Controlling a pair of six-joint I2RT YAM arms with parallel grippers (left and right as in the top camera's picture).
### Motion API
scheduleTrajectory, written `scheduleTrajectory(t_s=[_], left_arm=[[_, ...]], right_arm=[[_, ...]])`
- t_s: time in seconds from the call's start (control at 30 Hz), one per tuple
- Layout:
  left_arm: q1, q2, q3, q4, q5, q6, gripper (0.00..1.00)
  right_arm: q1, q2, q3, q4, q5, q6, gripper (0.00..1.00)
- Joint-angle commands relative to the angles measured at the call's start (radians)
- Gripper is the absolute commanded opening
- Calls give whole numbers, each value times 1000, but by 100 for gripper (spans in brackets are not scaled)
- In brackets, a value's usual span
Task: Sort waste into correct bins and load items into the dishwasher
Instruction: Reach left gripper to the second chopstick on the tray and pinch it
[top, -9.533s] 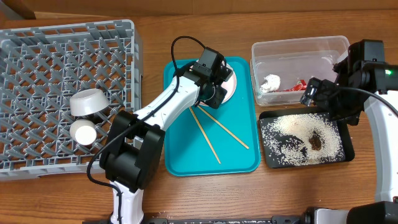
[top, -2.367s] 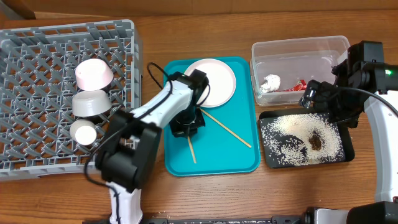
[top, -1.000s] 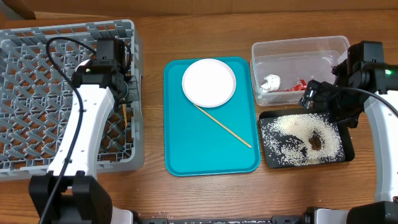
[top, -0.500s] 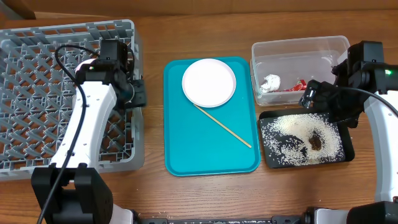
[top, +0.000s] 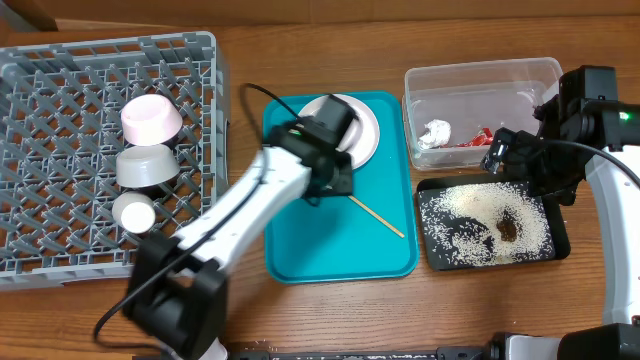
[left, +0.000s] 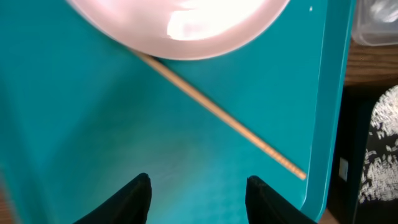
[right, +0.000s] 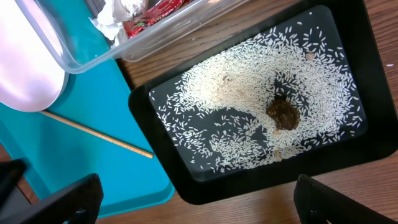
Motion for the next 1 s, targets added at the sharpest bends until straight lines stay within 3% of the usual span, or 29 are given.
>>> scheduleTrajectory(t_s=[0.0, 0.2, 0.37, 0.47, 0.63, 0.77, 0.97], left_arm=[[-73, 124, 5, 65, -48, -163, 54], [-102, 260, 5, 164, -36, -195, 54], [-99, 286, 5, 141, -37, -195, 53], [-99, 286, 5, 74, -41, -195, 28], [-90, 285, 5, -33, -78, -196, 10], [-56, 282, 5, -80, -82, -230, 4], [2, 227, 5, -97, -109, -225, 4]], right_arm=[[5, -14, 11, 5, -5, -4, 100], [5, -14, 11, 5, -5, -4, 100], [5, -14, 11, 5, -5, -4, 100], [5, -14, 11, 5, -5, -4, 100], [5, -14, 11, 5, -5, -4, 100], [5, -14, 11, 2, -5, -4, 100], [5, -14, 11, 2, -5, -4, 100]])
